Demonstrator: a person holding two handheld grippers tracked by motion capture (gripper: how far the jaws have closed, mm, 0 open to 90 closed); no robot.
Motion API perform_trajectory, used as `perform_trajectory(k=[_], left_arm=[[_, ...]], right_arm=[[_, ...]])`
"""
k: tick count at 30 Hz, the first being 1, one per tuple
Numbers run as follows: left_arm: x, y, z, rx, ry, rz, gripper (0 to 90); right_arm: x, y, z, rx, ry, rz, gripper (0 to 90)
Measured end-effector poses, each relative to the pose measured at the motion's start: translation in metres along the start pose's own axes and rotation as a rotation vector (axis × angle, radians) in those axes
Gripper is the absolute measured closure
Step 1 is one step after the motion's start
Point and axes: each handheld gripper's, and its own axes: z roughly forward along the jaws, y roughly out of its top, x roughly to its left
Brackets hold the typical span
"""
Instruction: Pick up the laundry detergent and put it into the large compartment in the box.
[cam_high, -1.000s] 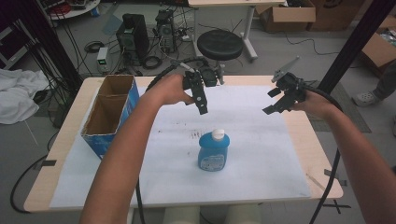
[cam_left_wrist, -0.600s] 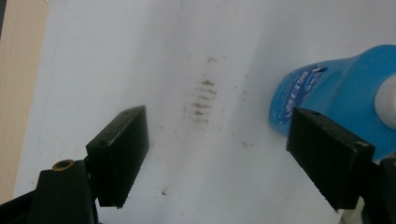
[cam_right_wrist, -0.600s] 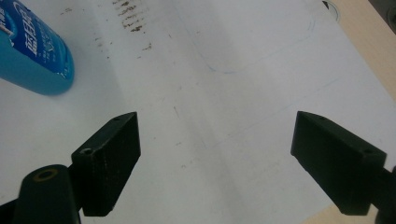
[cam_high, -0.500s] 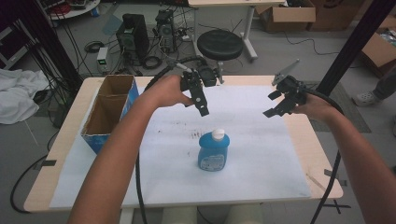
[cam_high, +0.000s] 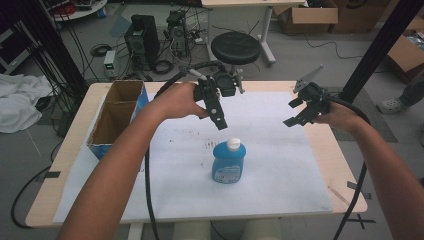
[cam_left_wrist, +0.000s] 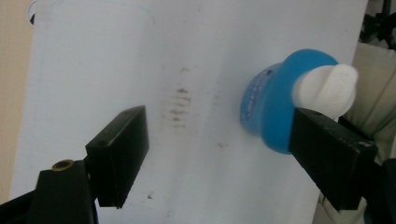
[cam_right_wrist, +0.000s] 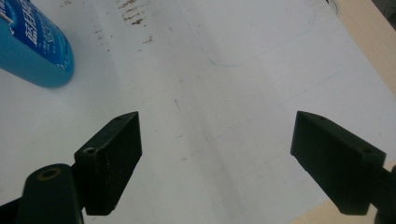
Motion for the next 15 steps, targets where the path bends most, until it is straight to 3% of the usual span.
perform_trajectory(k=[15], left_arm=[[-0.029,0.011,-0.001,-0.004,-0.029,0.071,20.7]], right_arm=[[0.002,-0.001,0.002,0.0,-0.003,-0.006,16.5]])
